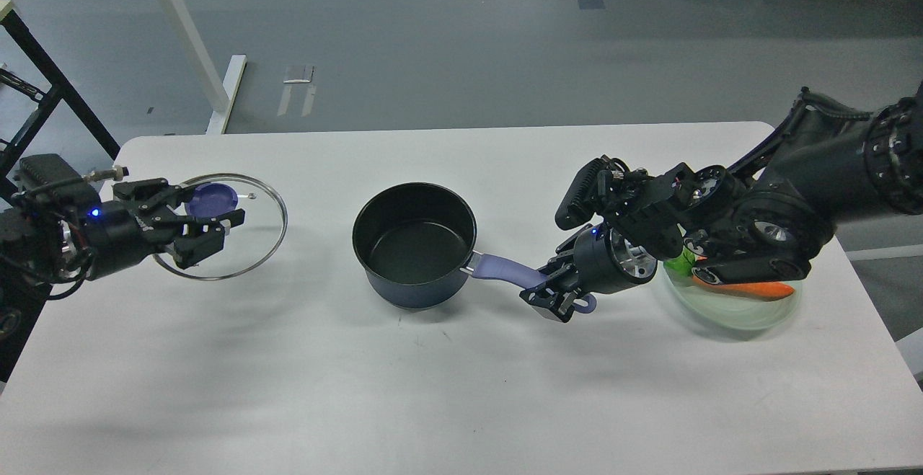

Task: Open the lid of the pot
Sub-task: 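Lower the lid onto the table beside the pot and release it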

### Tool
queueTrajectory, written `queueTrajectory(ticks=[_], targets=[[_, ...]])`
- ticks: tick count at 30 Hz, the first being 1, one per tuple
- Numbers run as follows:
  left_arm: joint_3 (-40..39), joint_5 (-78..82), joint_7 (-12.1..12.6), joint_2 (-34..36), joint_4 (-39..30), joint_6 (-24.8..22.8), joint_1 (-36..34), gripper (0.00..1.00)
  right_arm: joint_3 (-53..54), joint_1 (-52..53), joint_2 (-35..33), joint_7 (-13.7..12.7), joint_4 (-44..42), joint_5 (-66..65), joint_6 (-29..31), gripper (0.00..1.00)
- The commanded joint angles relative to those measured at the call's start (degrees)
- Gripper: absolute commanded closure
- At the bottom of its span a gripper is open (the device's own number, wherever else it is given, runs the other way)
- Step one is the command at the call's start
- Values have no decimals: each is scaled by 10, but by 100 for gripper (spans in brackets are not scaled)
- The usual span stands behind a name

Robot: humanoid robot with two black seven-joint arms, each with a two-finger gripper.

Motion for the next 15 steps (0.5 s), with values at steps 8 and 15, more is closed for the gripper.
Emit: queueTrajectory(ticks=[8, 15], targets=[[2, -4, 0, -51, 87, 47, 82, 56, 1, 0, -2, 0, 1, 0, 2, 79], [4, -26, 0, -51, 100, 47, 96, 47, 1, 0, -6, 0, 1, -2, 2, 79]])
